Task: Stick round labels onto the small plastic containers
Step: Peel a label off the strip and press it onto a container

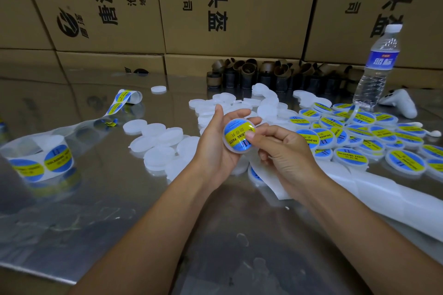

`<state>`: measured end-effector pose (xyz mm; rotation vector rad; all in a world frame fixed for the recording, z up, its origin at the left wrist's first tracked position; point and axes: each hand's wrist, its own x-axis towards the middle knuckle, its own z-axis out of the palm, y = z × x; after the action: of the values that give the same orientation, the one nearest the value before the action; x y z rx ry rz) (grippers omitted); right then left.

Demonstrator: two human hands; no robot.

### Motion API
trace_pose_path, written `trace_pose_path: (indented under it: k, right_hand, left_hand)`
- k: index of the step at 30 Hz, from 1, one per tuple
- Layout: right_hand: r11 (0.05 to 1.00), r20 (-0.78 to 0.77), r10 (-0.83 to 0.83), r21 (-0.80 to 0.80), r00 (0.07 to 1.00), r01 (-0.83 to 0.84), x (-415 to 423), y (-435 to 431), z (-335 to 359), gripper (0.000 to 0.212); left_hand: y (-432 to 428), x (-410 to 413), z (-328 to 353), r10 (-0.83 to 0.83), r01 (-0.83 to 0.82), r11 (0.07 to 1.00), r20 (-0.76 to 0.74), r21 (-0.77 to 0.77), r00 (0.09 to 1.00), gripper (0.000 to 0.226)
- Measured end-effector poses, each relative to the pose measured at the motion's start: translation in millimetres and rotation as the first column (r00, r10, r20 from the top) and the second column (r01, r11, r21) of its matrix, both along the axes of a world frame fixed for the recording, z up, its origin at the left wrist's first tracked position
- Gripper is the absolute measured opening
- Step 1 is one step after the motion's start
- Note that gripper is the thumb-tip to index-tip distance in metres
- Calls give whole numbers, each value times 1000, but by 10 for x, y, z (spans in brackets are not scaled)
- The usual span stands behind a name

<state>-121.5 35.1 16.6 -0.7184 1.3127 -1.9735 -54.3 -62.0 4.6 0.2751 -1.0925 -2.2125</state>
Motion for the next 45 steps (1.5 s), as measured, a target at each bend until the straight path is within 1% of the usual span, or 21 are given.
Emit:
trace_pose_path:
  k: [2,8,10,12,14,16,19,22,32,35,38,39,41,43,45]
  right_hand:
    - [1000,20,-13,-1,1000,13,3,-3,-6,12]
    - [992,-47,-87,83,995,91,-49,-49,-72,13]
    - [990,-58,-88,105,994,94,-65,-57,-82,14]
    - [992,-23,-66,108,998,69,-74,-58,-84,14]
    - [994,17,-42,100,999,40,-76,-52,-79,13]
    - [994,24,-35,107,999,32,-77,-49,-74,13]
    - [992,33,-39,122,999,35,-71,-47,-68,13]
    - [994,78,-37,105,996,29,-63,-45,-66,13]
    - [994,36,-48,102,998,44,-81,-49,-87,14]
    - [990,-51,-91,103,995,96,-95,-60,-107,18]
    - [987,-124,-137,61,983,146,-96,-64,-131,19]
    - [984,-182,-160,51,970,172,-97,-61,-137,18]
    - [971,-335,-211,37,918,237,-96,-50,-144,16]
    - [958,-439,-255,9,862,288,-85,-44,-149,17]
    - [938,-552,-292,-4,781,348,-76,-54,-159,18]
  left_hand:
    - [7,1,0,-3,3,1000,-4,10,1000,53]
    - [12,-6,3,-1,1,1000,-6,5,1000,52]
    - [14,-5,7,-2,2,1000,-4,2,1000,51]
    - [13,-1,7,-6,6,1000,-3,-4,1000,49]
    - [15,-1,6,-5,5,1000,5,-22,1000,44]
    - [23,-4,5,0,0,999,10,-45,1000,37]
    - [40,-5,3,10,-10,997,-7,-79,1000,23]
    - [50,-2,-3,19,-22,992,-22,-123,1000,13]
    - [48,2,-29,20,-21,978,-10,-210,1000,19]
    - [50,4,-29,23,-25,975,-10,-222,1000,19]
    - [49,5,-31,23,-25,972,-12,-232,1000,19]
    - [49,4,-34,22,-25,972,-12,-232,1000,19]
    - [54,2,-36,18,-20,972,-11,-235,1000,19]
    - [63,1,-40,9,-11,971,-7,-239,1000,19]
    - [67,3,-44,0,0,969,3,-249,1000,20]
